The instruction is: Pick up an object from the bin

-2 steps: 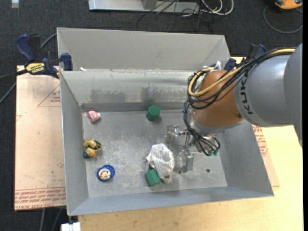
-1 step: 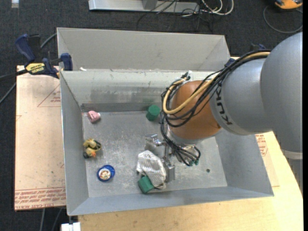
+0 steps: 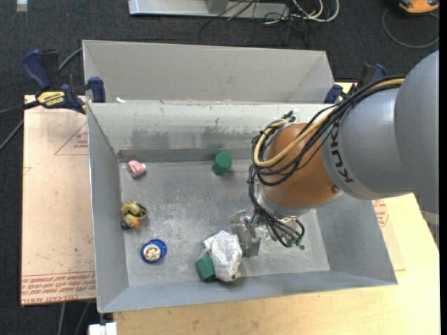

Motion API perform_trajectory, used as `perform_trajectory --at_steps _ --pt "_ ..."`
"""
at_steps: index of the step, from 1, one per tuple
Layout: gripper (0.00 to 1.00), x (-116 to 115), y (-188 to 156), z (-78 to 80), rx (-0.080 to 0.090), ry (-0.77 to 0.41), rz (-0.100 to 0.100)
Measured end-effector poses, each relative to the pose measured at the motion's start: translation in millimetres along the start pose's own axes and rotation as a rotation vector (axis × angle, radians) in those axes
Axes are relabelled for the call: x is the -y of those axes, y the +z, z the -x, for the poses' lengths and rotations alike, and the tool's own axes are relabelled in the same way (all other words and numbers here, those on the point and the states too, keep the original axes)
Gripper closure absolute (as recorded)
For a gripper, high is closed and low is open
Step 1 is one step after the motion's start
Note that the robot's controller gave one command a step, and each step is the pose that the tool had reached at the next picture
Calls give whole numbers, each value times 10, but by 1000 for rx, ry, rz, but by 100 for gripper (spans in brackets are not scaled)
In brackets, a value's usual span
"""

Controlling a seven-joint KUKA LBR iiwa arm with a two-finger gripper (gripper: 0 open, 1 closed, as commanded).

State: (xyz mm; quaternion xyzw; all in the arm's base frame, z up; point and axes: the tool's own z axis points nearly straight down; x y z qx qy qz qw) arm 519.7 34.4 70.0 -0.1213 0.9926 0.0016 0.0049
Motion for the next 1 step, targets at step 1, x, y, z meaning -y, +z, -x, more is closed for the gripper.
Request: perform_trajectory --at_steps 1 --pt "0 -3 1 -2 -1 -1 0"
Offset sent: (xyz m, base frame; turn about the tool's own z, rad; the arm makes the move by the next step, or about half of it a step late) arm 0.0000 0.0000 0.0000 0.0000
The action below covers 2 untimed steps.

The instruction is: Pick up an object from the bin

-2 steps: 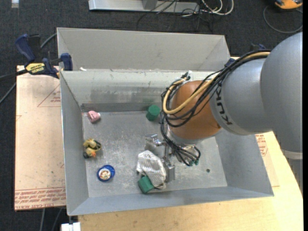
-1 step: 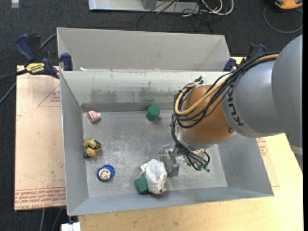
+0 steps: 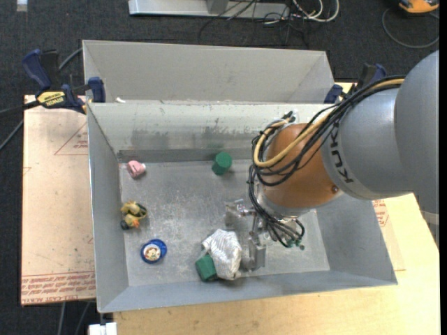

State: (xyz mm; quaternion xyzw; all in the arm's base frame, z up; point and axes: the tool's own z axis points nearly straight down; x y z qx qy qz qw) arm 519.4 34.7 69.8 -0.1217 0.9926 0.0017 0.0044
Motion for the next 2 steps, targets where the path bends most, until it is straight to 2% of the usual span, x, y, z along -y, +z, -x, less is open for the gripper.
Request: perform_trajectory --at_steps 2 --pt "0 -18 1 -3 -1 -3 0"
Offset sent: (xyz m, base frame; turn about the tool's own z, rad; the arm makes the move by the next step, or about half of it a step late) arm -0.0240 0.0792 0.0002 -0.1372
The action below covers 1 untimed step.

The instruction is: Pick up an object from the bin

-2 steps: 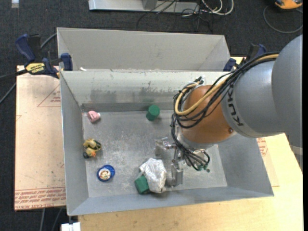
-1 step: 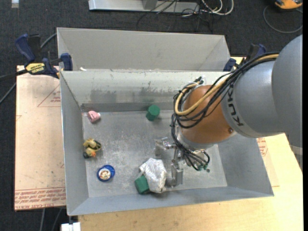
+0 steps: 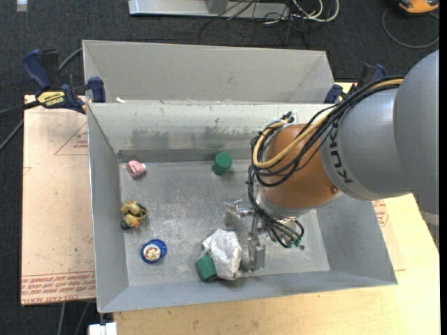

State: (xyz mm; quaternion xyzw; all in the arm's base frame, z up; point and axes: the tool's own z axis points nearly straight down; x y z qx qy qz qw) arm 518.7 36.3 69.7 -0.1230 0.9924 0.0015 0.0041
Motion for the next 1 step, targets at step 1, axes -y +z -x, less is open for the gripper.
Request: perform_trajectory --at_steps 1 --pt "0 -357 0 5 2 -26 4"
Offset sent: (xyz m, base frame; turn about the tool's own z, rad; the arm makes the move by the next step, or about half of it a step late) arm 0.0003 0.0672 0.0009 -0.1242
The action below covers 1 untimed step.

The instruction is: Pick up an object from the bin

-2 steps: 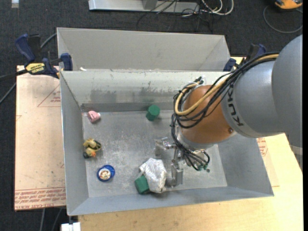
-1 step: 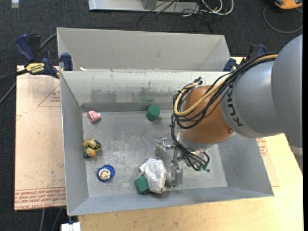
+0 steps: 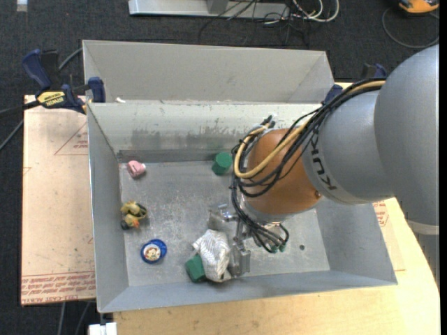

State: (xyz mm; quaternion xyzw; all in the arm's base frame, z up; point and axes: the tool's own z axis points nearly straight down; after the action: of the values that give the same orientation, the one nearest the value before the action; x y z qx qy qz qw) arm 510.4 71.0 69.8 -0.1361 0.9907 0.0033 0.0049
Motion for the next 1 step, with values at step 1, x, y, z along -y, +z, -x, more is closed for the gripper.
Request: perform_trajectory --at_steps 1 --pt "0 90 -1 -20 0 21 -1"
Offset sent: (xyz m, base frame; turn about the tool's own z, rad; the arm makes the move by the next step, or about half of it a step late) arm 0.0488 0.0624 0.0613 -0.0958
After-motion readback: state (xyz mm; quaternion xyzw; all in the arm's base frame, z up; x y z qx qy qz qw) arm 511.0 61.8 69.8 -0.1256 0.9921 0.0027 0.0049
